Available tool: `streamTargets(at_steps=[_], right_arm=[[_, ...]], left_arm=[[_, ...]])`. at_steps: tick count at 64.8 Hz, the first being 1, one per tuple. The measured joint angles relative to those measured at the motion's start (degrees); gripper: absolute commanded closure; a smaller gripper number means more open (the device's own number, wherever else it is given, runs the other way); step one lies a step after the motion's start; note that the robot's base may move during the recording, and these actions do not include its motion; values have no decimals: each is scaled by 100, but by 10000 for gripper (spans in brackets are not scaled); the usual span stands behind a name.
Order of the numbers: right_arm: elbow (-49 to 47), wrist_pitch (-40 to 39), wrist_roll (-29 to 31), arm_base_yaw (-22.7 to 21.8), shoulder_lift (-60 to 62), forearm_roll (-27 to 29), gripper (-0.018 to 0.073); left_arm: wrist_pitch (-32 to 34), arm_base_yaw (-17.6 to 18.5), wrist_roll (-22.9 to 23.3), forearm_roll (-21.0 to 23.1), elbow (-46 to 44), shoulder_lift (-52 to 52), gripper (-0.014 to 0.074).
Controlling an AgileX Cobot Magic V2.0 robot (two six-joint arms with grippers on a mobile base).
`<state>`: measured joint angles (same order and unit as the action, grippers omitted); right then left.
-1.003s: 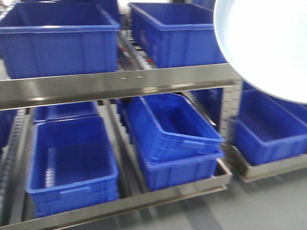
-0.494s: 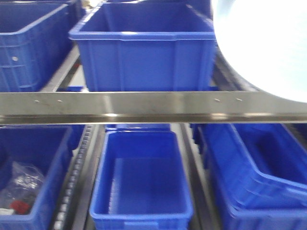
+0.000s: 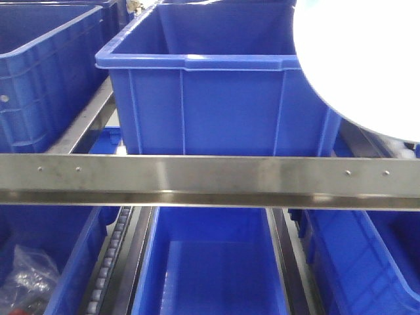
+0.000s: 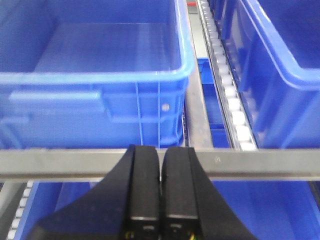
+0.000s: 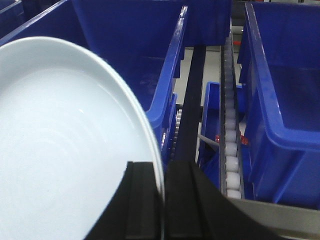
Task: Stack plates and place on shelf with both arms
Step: 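Position the held plates above the blue bin on the shelf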
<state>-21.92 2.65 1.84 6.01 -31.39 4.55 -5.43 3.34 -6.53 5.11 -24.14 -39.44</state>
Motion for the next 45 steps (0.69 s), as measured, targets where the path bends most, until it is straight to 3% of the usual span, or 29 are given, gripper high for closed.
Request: streamTargets(at_steps=[45], right_arm=[[0,0,0,0,0,0,503]], left_arm=[[0,0,0,0,0,0,514]])
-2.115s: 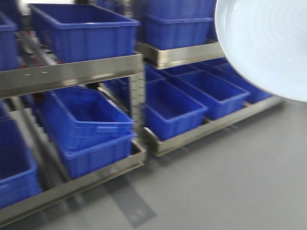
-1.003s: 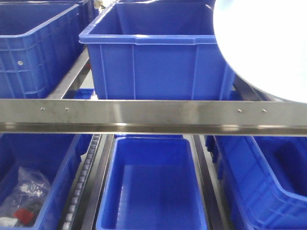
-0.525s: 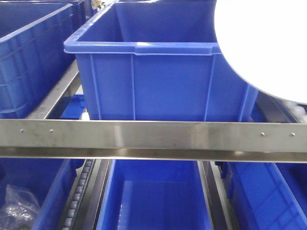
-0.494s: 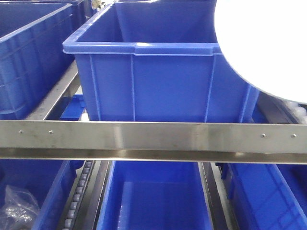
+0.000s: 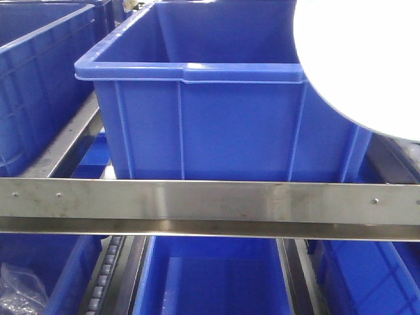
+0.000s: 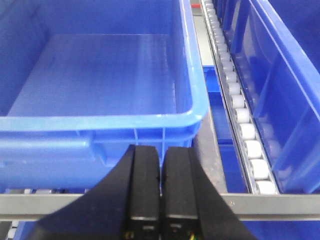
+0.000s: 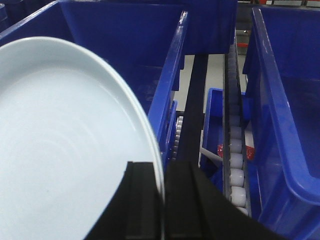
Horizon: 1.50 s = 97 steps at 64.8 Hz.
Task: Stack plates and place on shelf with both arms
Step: 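Position the held plates above the blue bin on the shelf, then lower the plates into the blue bin and open the right gripper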
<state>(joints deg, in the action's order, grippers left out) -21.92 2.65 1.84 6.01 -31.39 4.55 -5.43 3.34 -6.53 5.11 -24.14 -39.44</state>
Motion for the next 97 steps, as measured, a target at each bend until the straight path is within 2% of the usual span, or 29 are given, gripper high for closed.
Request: streamTargets(at_steps=[36,41,57,73,78,91,97], right_arm=[[-13,-218,-10,0,-104,0,503],[-158,-265,-10,142,-327,0,503],[-1446,-1135,-13,998,-2046,-127,503],[-2748,-2208,-4,1083,-4334,-147,498],[-3179,-2325,-4,1083,-4960,-147,457],[-3671,-2292,-4,1083,-5735,-153,186],[-3723,-2292,-4,1096,-5787,-153,164]], left_arm=[[0,0,0,0,0,0,514],[0,0,0,0,0,0,514],[0,0,0,0,0,0,514],[0,0,0,0,0,0,514],[0,0,0,0,0,0,514],[0,0,0,0,0,0,514],[0,0,0,0,0,0,514]])
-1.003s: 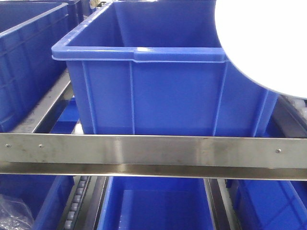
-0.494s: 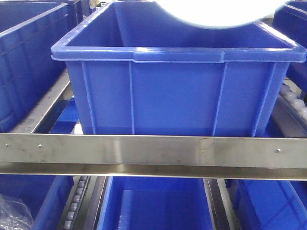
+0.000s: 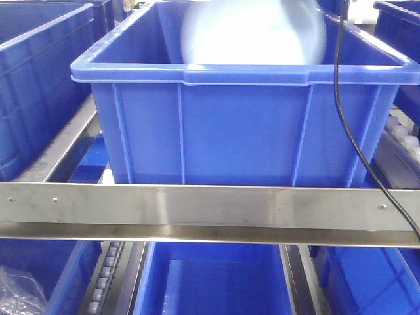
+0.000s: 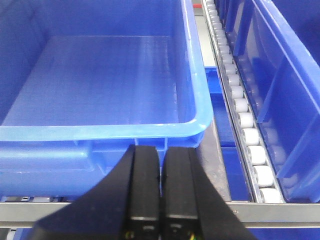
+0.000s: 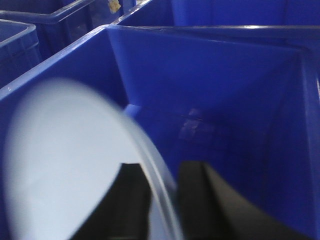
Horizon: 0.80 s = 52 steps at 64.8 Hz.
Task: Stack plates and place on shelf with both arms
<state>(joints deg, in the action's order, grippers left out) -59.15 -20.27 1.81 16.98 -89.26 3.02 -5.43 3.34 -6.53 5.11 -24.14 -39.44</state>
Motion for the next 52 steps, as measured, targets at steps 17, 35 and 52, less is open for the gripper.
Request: streamTargets(at_steps=[17,35,52], right_arm=[[115,-56,0,0,301,0,321],[1472,184,12,-184,2118,0,506],[2804,1707,14,-207,4356,0,506]], left_arm=[[0,0,0,0,0,0,514],[0,0,0,0,0,0,514],[0,0,0,0,0,0,514]])
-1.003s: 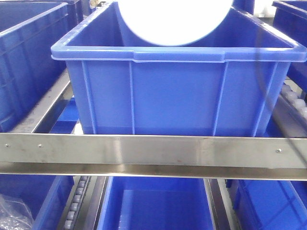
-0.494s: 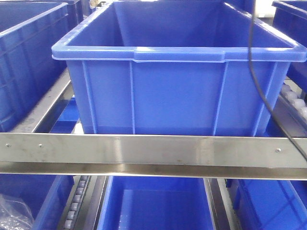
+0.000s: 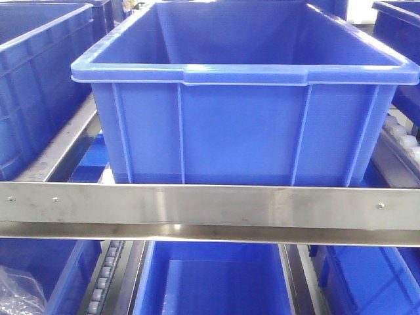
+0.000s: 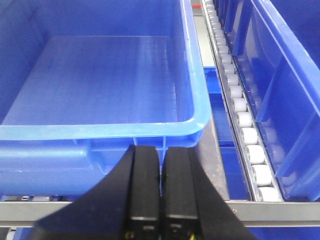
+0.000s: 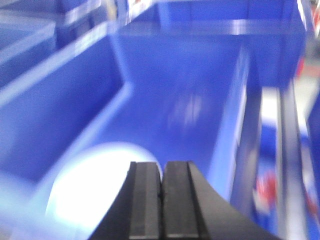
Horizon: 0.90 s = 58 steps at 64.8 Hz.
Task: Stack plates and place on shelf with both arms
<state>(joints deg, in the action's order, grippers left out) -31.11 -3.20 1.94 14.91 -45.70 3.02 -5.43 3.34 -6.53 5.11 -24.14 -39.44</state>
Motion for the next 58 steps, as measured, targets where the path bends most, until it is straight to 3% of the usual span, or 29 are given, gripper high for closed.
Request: streamTargets(at_steps=[22,42,50,58], right_arm=[[534,1373,0,0,2666,0,506],[534,1922,0,-26,3256,0,506],[762,2064,0,-430,3348,0,506],[1414,1771,0,-1275,3612,0,506]], left_arm=[[0,0,0,0,0,0,514],[0,0,0,0,0,0,514],[0,0,0,0,0,0,514],[0,0,0,0,0,0,514]])
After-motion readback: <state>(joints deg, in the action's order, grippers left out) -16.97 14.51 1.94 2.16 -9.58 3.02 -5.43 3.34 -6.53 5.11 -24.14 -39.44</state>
